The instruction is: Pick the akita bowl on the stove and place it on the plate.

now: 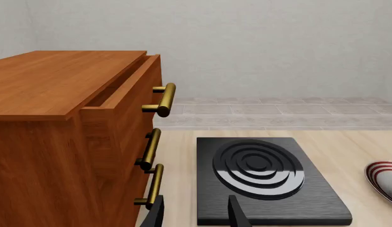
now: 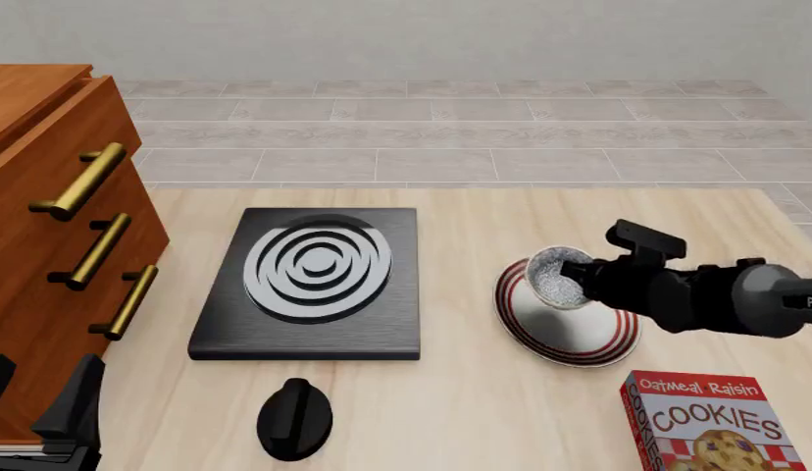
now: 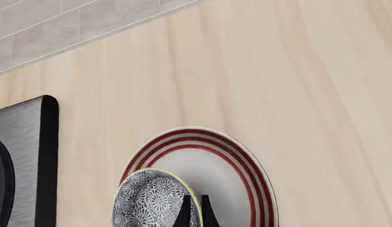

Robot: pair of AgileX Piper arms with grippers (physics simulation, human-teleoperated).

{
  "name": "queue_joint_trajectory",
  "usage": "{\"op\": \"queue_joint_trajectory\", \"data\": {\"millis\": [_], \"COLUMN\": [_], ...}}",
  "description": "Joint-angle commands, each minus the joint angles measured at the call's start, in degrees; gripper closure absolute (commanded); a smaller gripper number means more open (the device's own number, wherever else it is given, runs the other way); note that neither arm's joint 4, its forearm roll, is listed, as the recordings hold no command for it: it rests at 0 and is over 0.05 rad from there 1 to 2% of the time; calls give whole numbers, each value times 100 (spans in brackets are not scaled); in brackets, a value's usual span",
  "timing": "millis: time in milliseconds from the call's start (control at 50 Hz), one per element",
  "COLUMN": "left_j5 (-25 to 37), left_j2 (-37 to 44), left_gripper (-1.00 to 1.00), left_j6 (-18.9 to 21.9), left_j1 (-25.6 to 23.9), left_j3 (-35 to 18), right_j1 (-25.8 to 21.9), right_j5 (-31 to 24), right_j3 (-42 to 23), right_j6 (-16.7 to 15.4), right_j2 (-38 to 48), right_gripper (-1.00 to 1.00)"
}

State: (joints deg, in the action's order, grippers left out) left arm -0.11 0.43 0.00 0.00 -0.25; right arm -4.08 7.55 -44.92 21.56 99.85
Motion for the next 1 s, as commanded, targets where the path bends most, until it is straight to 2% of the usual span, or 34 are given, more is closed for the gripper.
{"op": "queue_joint_trajectory", "data": {"millis": [20,460,880,900,1000], "left_j5": [0,0,0,0,0], "left_j2": [0,0,0,0,0], "left_gripper": [-100,-100,-100,-100,-100], "left_j6": [0,0,0,0,0], "left_j1": [0,0,0,0,0], "left_j3": [0,0,0,0,0], "right_j1": [81,175,171,116,49], "right_j5": [217,598,609,622,635], "right_j3": [106,241,221,248,346], "right_j6": [69,118,7,-16,-38], "right_j2": [135,542,676,576,244], "right_gripper": [100,100,100,-100,-100]}}
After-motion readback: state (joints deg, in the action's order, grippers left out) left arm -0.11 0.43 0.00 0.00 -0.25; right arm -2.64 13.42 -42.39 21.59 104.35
